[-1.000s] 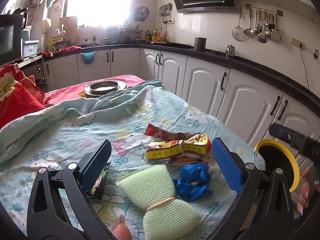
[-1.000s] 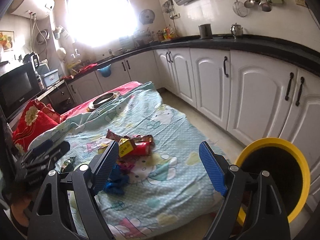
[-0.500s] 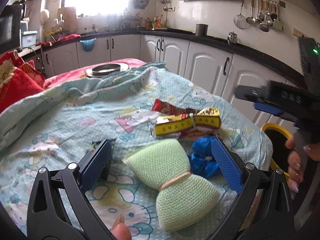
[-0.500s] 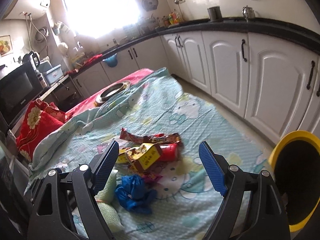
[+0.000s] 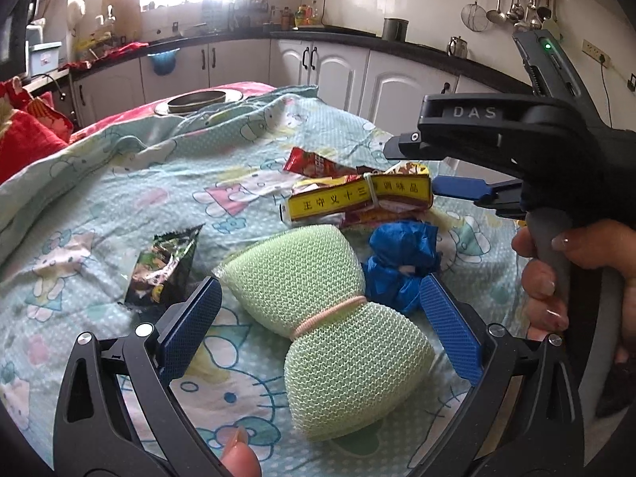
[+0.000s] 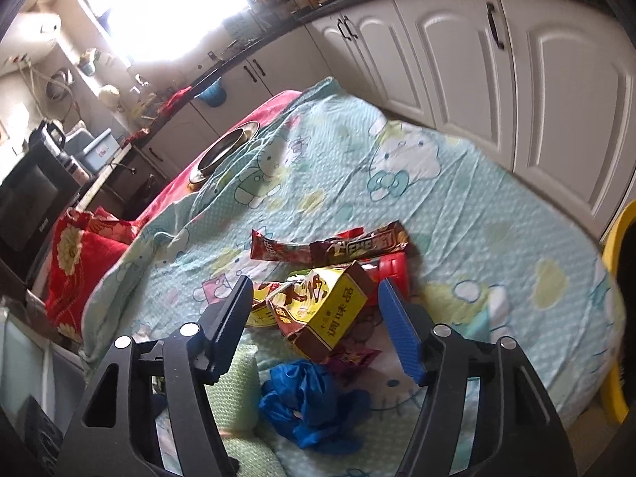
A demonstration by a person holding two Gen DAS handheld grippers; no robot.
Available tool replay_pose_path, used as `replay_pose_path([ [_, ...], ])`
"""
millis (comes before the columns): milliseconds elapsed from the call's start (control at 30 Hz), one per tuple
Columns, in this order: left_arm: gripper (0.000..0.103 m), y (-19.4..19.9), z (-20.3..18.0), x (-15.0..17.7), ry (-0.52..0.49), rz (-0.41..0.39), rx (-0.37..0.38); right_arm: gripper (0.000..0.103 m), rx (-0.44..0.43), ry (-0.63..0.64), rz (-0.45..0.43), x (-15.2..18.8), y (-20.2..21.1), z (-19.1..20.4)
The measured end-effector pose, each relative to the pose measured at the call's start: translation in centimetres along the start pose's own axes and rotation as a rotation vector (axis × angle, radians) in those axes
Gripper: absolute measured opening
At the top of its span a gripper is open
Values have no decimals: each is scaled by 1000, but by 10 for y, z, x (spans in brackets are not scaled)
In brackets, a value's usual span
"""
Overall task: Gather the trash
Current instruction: 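Close the left gripper on the green mesh scrubber while the right gripper grasps the yellow seasoning box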
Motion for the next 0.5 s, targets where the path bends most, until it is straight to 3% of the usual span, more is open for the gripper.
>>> replay_pose_path([
  [433, 85, -17, 1, 15, 37, 85, 21, 50, -78, -109, 67, 7, -21, -7],
  [500, 82, -17, 1, 16, 40, 88, 23, 43, -85, -107, 67, 7, -21, -7],
])
Point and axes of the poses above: each gripper's, at about its wrist camera, not at the fingertips, and y roughly against the way its jaws point, z to its left, x to its underside, the point moved 5 cm from there along -y, roughly the way its jaws point, and after that the axes turned 9 degrees about y, right-handed, at the moved point
